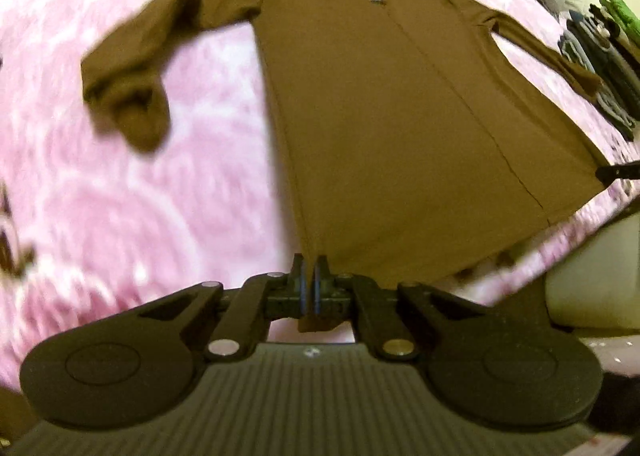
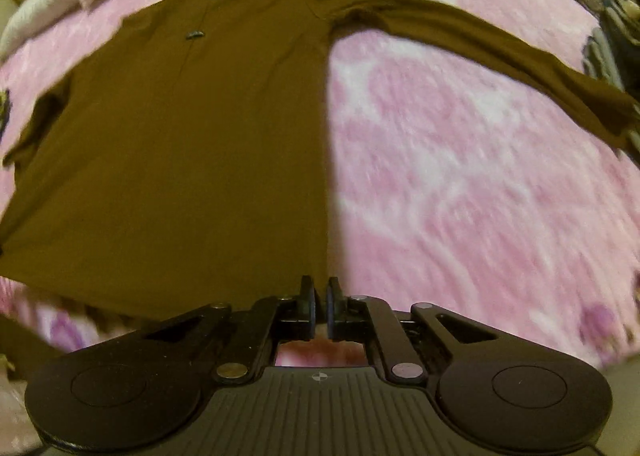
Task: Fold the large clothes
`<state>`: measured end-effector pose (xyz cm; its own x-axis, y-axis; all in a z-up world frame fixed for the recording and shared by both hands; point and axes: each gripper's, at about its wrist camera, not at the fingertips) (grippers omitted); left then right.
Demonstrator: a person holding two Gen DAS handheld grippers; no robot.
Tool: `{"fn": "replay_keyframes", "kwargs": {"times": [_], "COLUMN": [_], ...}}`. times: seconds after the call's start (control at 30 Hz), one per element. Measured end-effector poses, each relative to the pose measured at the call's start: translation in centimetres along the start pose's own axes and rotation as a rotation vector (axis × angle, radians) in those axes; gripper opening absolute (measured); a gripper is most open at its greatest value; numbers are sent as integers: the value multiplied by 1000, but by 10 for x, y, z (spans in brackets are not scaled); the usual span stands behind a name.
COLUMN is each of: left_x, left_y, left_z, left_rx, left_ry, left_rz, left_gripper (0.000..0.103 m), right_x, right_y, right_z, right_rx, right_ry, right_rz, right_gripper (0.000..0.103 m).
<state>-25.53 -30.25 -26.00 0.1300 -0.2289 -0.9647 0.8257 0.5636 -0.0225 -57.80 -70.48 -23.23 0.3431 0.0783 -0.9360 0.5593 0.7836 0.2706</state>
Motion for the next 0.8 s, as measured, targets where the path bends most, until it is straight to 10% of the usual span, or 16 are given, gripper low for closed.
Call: {"fn": "replay_keyframes", "kwargs": {"times": [0.17, 0.37, 0.8], "left_x": [32, 11, 41], "left_y": [-5, 34, 132], "left_z": [-24, -14, 93], "left_rx": [-40, -43, -238], "left_ry": [93, 33, -112], "left_rz": [-6, 86, 294], "left_gripper": [6, 20, 65], "right_x": [29, 16, 51], "right_y": [-13, 2, 121], "right_z": [-24, 3, 96], "right_rx": [45, -10, -192], "right_ry": [66, -4, -118], "right_rz": [-40, -117, 44], "right_gripper": [3, 45, 49]}}
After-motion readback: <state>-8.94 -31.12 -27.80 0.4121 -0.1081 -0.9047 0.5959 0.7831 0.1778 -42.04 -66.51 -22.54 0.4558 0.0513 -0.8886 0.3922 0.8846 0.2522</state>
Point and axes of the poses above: each gripper's, at about its wrist camera, not at the fingertips, and x roughly the way its jaws point, y to its left, z to its top, and after that the axes turned 11 degrees about z, right-handed
